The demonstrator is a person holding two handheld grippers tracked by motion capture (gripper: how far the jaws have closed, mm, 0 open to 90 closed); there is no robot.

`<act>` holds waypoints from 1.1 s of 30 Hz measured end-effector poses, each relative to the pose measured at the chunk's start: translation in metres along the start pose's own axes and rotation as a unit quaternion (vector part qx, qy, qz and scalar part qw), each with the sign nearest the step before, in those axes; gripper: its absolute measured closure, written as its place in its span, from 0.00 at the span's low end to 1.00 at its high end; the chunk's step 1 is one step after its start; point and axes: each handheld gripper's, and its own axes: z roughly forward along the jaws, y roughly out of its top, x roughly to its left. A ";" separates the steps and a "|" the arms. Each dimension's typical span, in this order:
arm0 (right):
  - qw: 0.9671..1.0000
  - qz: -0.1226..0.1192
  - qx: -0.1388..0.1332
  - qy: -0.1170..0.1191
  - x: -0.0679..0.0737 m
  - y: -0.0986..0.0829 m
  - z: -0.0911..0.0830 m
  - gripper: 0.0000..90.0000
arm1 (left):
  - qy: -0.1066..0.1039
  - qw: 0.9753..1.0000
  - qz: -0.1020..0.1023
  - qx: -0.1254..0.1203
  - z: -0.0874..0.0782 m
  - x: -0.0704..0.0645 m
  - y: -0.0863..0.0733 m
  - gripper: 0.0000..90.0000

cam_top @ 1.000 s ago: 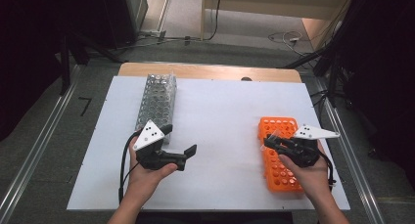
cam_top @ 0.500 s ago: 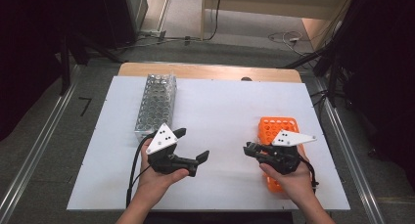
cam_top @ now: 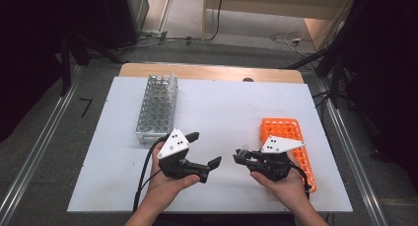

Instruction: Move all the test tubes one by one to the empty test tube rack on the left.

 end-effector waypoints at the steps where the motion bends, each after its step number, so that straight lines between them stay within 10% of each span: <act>1: 1.000 -0.002 0.001 0.003 0.002 0.000 0.001 0.82 | -0.001 1.000 -0.001 -0.001 0.001 -0.001 0.000 0.04; 14: 1.000 -0.020 0.007 0.024 0.017 0.003 0.011 0.82 | -0.036 0.999 0.006 0.004 0.013 -0.018 0.000 0.13; 33: 0.998 -0.039 0.014 0.043 0.030 0.005 0.017 0.82 | -0.055 0.998 0.035 0.018 0.025 -0.035 -0.003 0.75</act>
